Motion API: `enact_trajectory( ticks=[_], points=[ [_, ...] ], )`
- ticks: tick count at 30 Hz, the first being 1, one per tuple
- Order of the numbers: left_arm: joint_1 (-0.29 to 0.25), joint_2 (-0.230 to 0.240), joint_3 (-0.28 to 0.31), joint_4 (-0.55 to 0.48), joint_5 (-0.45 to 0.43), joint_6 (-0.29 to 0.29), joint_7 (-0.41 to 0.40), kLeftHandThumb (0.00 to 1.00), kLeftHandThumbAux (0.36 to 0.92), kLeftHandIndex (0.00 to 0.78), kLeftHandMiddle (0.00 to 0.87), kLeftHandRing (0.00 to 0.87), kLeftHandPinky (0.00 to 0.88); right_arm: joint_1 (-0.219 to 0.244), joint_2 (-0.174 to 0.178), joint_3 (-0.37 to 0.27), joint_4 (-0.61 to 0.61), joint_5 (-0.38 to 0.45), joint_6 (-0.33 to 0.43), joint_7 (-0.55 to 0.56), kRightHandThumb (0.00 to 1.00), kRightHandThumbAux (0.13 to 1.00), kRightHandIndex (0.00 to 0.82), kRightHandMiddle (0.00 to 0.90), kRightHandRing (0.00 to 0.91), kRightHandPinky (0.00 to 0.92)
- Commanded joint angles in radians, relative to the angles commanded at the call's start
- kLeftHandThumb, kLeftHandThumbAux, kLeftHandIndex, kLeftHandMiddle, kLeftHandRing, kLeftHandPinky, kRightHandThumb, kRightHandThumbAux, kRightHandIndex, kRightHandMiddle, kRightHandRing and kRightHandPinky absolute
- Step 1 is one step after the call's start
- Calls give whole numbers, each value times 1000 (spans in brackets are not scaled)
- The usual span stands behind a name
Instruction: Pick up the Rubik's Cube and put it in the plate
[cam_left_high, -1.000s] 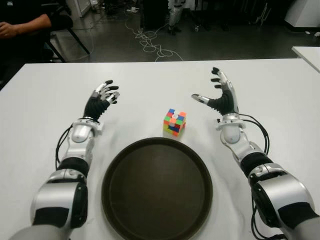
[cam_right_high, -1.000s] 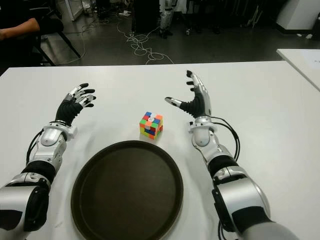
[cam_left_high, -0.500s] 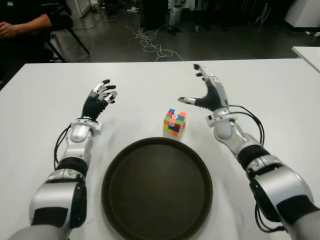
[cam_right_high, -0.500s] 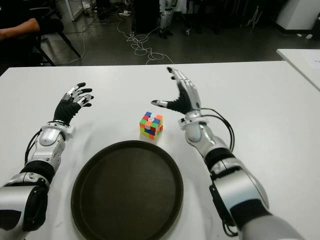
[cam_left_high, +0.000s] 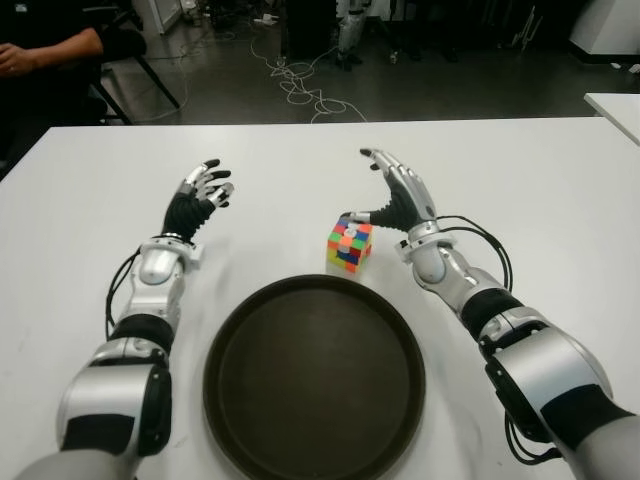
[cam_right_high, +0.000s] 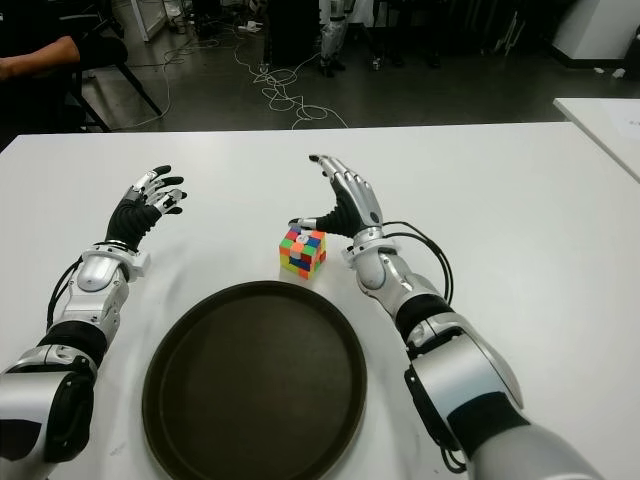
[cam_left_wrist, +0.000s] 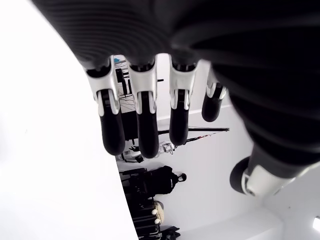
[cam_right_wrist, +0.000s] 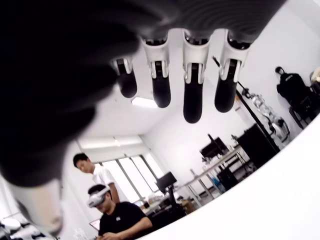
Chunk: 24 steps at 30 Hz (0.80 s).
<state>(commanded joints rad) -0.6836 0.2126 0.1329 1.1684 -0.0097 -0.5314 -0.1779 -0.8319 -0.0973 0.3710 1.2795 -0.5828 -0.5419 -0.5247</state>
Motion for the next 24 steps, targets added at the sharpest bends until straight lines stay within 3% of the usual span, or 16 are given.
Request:
enact_trajectory(
  ticks=[17,24],
  points=[
    [3,-5,-1,-3,2,-12,8,155,573,137,216,251,310,9,-3,28,-3,-4,18,47,0,712,138,166,228,303],
    [4,-5,-2,-6,1,-11,3,158,589,146,225,264,311,13,3,41,-1,-11,43,56,0,699,127,163,216,274]
  ],
)
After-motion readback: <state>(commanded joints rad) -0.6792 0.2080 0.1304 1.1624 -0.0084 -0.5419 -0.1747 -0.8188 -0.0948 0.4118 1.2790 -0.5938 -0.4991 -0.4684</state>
